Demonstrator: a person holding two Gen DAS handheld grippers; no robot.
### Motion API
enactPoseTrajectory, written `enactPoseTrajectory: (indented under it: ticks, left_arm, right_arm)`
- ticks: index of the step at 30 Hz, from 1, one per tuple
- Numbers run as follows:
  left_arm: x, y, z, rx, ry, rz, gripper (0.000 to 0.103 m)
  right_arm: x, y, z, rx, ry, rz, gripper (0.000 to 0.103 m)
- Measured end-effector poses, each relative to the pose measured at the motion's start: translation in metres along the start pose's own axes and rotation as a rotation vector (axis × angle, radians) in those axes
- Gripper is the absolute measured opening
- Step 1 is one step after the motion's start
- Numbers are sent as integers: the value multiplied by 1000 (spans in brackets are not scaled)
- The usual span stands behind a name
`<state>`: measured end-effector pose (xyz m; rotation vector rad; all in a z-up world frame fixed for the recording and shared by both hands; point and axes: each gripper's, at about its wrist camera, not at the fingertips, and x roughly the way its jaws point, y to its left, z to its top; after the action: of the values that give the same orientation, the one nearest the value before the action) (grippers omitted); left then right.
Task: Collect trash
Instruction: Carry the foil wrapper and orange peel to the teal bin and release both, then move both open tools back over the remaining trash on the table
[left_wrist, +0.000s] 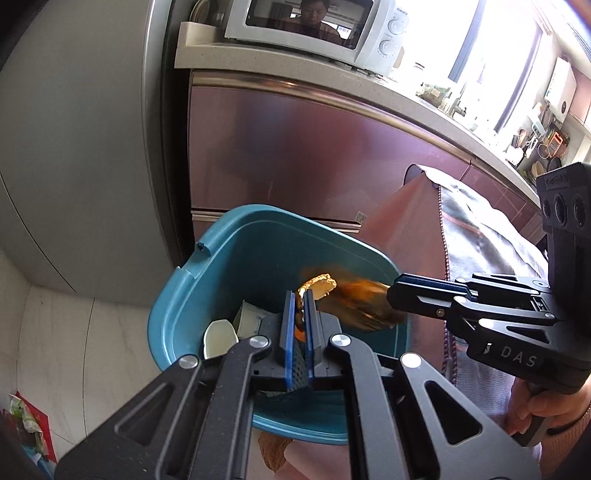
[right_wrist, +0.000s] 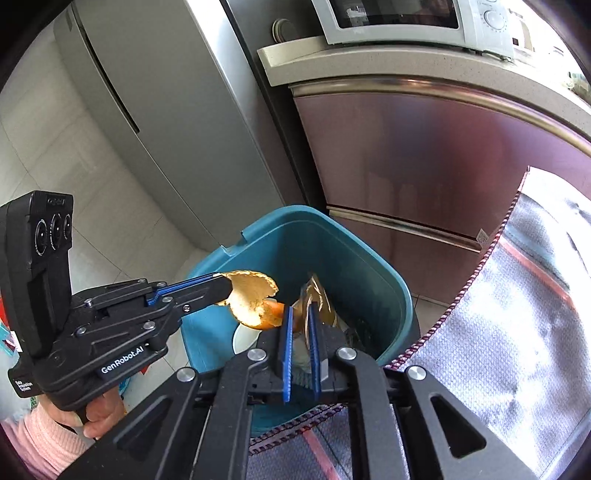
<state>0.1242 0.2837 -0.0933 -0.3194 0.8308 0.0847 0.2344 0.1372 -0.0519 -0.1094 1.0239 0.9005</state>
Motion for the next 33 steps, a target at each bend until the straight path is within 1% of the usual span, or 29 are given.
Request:
enactPoseTrajectory:
  ticks: [3,5,7,11,14,16,17,20,22,24,26,28,31,33]
  left_arm:
    - [10,0,-2,-4,22,-12,6]
    - [17,0,-3,-5,30,-5,6]
    - [21,0,-4,-10,38,-3,6]
    - [23,-1,-7,-14,37,-11,7]
    - [18,-4,-7,-8,23,-20,9]
    - [11,-7,-8,-1,7,-31,14]
    - [8,-11,-7,5,-1,-39,15]
    - [-5,-22,-8,30,-27,-66,20]
    - [-14,-32,-8,56,-52,-87,26]
    - [-24,-45,-8,83,-75,-111,29]
    - [-33,-58,-9,109,-91,-146,36]
    - [-39,-74,-10,135,-98,-182,43]
    - [-47,-98,-13,181,-99,-234,49]
    - [-50,-117,-16,215,-100,-268,51]
  right_arm:
    - [1,-2,1,10,-3,2,10]
    - [-1,-4,-2,18,-11,5,13]
    - [-2,-6,-5,25,-17,9,13]
    - [-9,-8,-11,29,-29,8,14]
    - [-15,-10,-14,31,-42,13,16]
    - [-20,-11,-17,37,-53,19,16]
    - [-24,-12,-19,39,-62,21,16]
    - [-38,-14,-29,43,-92,23,19]
    - [-51,-15,-36,42,-117,20,21]
    - [-67,-15,-45,39,-148,10,23]
    - [-85,-17,-56,42,-181,4,30]
    - [-102,-20,-68,53,-210,-8,31]
    - [-129,-25,-87,70,-257,-44,32]
    - [-148,-28,-101,80,-289,-85,35]
